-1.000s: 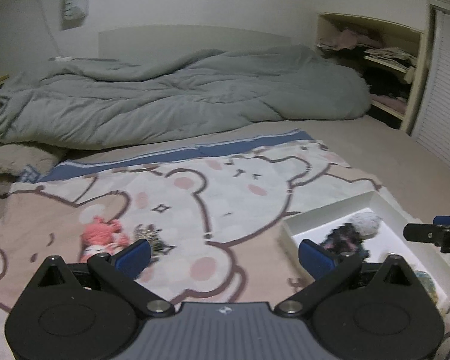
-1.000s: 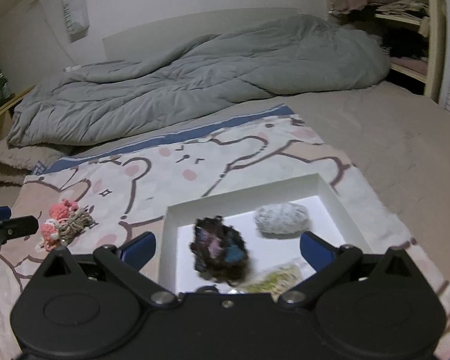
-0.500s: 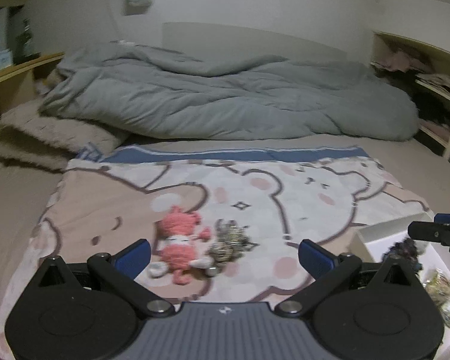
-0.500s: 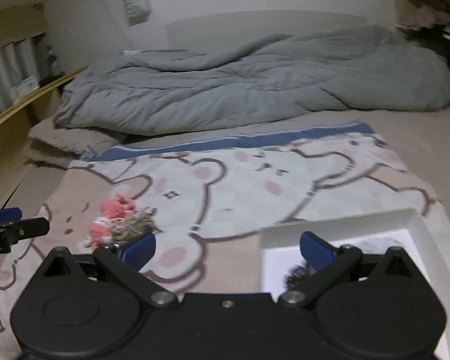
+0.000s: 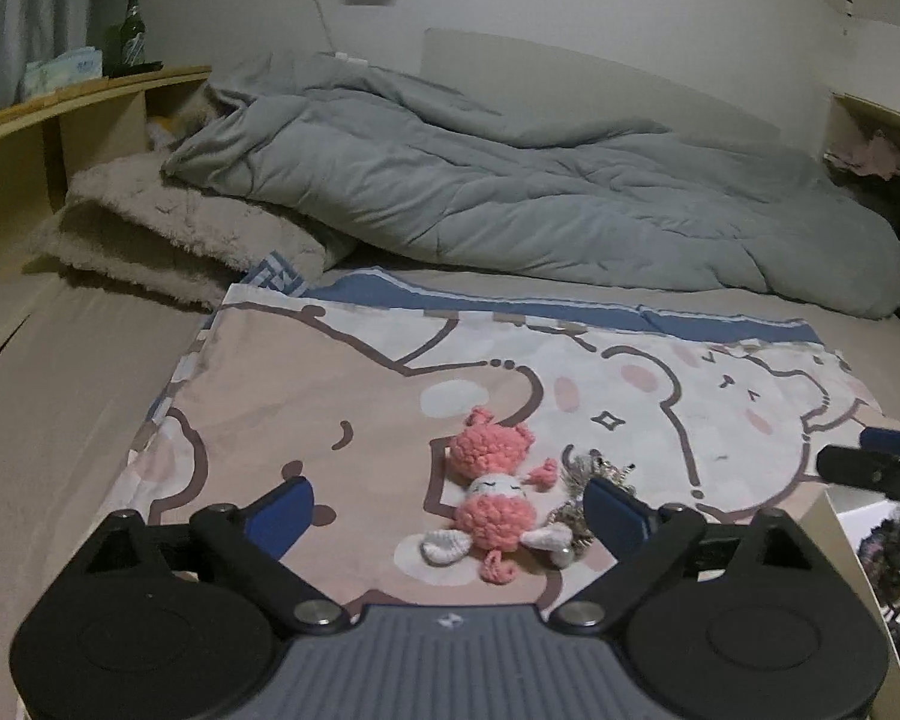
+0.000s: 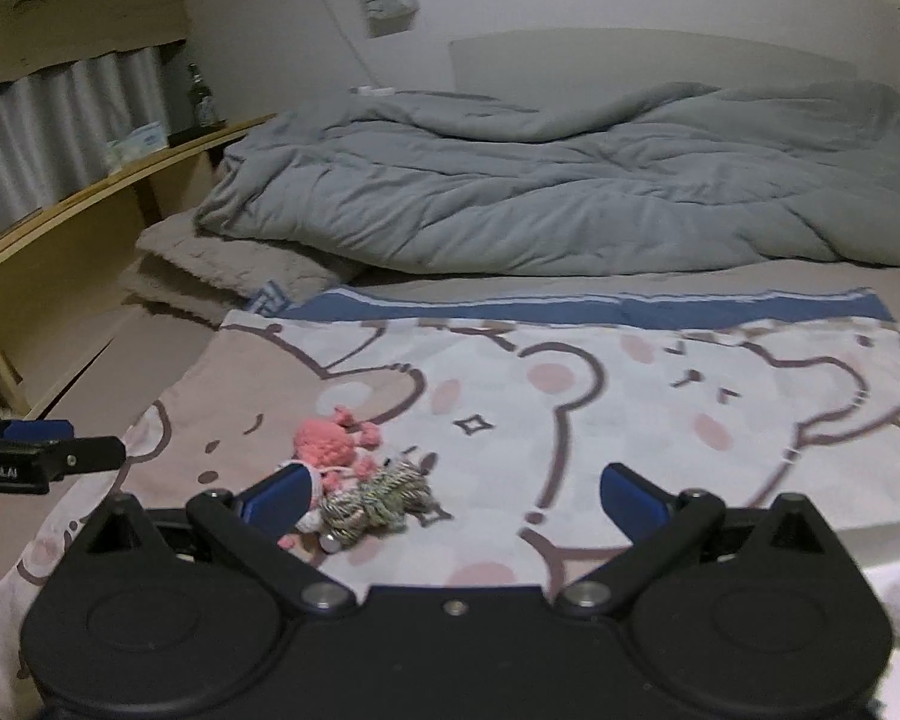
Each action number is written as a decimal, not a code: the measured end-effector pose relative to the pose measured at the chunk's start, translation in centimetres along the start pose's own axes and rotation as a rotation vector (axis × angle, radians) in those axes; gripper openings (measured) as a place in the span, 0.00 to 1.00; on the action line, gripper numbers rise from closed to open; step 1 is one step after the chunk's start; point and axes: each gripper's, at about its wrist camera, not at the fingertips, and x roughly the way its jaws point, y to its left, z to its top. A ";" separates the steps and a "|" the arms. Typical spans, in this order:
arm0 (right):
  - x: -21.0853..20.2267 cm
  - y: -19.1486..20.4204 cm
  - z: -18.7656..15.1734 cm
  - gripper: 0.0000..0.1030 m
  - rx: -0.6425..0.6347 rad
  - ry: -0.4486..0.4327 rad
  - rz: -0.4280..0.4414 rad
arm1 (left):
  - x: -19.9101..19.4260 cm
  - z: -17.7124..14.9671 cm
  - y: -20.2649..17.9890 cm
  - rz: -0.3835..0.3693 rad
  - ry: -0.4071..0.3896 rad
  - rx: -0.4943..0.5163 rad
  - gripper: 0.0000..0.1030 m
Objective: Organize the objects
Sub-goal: 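Move the left tool to the pink crocheted doll while the right tool approaches the braided cord, then close the left tool on the pink doll while the right tool grips the braided cord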
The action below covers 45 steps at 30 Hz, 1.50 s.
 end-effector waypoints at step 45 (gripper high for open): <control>16.7 5.5 -3.7 0.58 -0.406 0.144 0.237 | 16.6 -0.9 -2.8 -0.050 0.299 -0.074 0.50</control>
